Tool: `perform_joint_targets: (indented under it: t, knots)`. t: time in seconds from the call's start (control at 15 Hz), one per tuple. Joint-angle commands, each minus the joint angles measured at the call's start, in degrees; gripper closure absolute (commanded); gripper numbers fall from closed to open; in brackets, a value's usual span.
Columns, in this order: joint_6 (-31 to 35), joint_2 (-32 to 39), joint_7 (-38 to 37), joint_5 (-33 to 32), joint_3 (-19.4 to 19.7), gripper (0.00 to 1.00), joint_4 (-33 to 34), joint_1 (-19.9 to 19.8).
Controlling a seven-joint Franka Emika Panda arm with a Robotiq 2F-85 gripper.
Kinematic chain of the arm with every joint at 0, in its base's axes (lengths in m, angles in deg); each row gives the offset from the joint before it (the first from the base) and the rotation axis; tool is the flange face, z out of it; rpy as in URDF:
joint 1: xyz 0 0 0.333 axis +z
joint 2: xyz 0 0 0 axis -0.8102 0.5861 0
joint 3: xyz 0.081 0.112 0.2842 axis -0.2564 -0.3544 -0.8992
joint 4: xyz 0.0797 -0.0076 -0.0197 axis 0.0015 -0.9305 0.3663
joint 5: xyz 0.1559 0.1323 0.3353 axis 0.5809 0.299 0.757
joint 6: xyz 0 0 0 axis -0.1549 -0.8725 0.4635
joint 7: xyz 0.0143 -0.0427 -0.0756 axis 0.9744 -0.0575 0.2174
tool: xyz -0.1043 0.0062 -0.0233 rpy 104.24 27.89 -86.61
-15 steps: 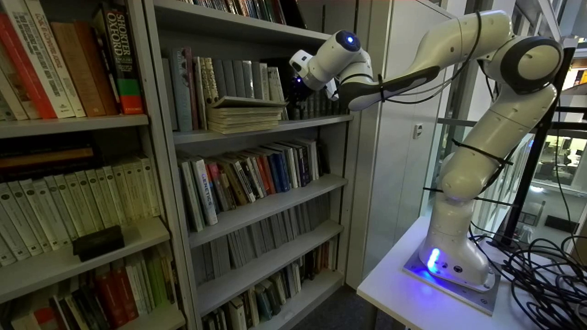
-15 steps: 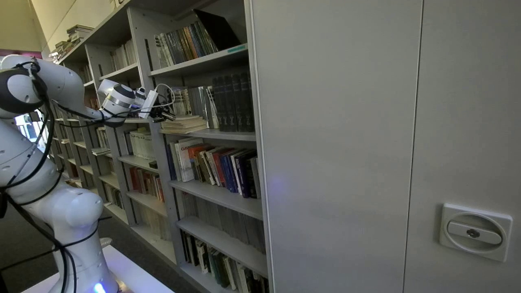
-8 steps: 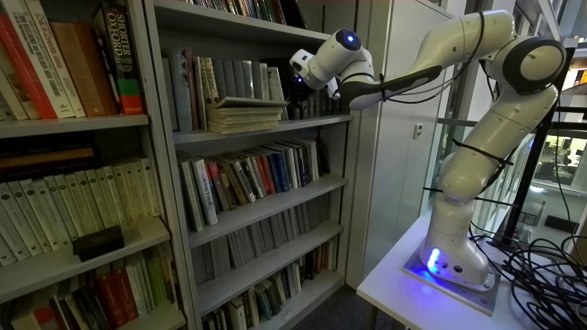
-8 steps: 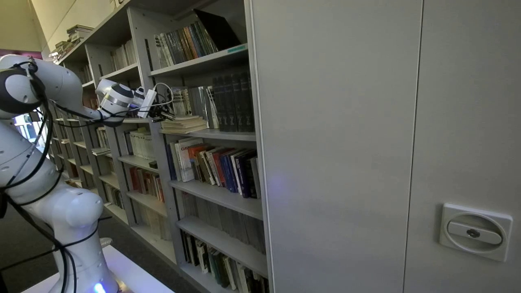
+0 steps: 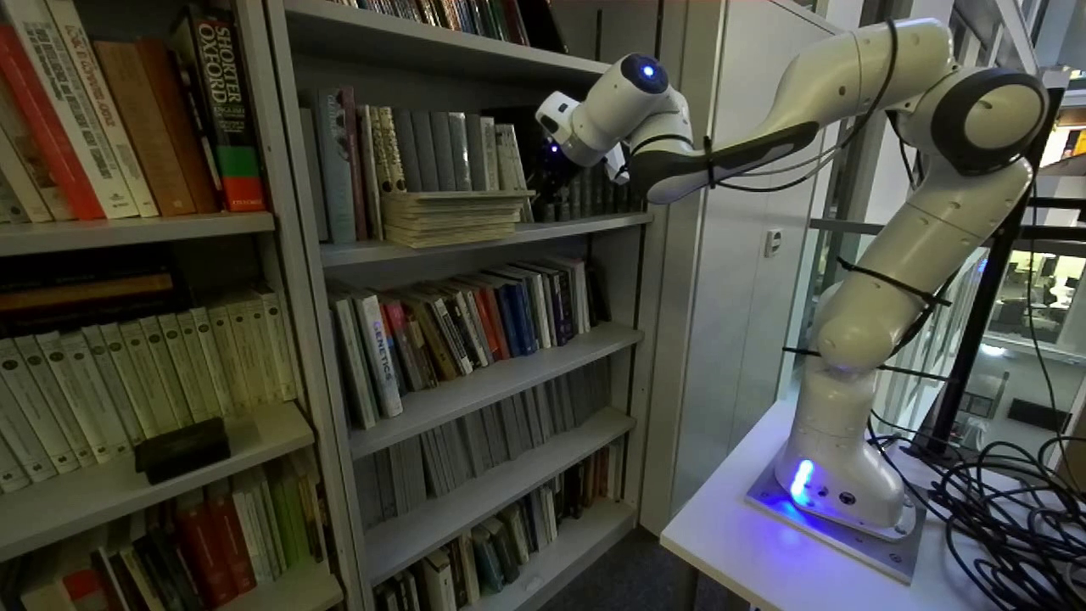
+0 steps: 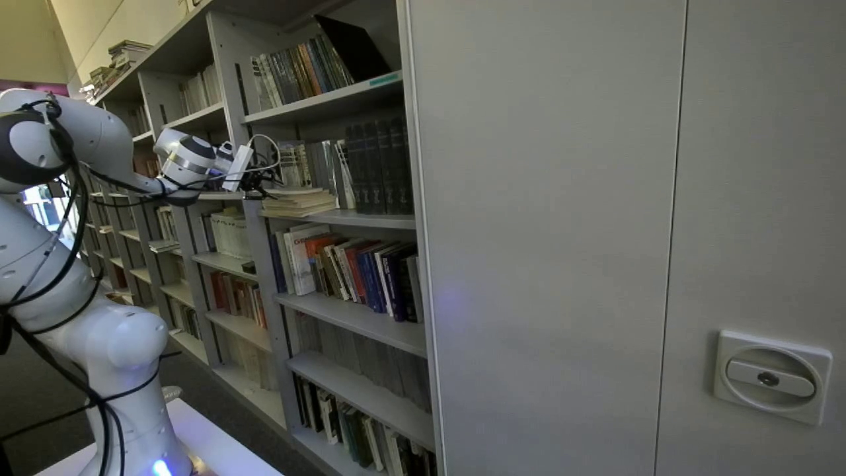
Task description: Pick up the book on top of the pile of books on the bookshelf and then put it on top of the books that are arranged on the shelf
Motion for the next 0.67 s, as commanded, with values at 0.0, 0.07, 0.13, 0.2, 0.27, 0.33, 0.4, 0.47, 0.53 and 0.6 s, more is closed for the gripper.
perform_joint_targets:
  t: [0.0, 0.07, 0.13, 0.2, 0.27, 0.33, 0.4, 0.47, 0.53, 0.6]
  knots:
    - [-2.3, -1.1, 1.2, -0.7, -0.2, 0.24, -0.2, 1.0]
    - [-2.6, -0.9, 1.2, -0.6, -0.4, 0.18, -0.1, 1.1]
    - [-2.9, -0.6, 1.2, -0.7, -0.7, 0.11, 0.1, 1.4]
    - [-3.1, -0.2, 1.1, -0.8, -1.0, 0.02, 0.4, 1.5]
    - [-3.2, 0.1, 0.9, -0.9, -1.4, 0.00, 0.7, 1.6]
    - [-3.3, 0.6, 0.8, -0.8, -1.9, 0.00, 1.0, 1.7]
    - [-3.2, 1.0, 0.6, -1.0, -2.3, 0.00, 1.4, 1.7]
    - [-3.2, 1.4, 0.6, -1.1, -2.7, 0.00, 1.6, 1.7]
    - [-3.1, 1.9, 0.5, -1.2, -3.1, 0.00, 2.1, 1.7]
    - [-3.0, 2.2, 0.5, -1.3, -3.4, 0.00, 2.4, 1.6]
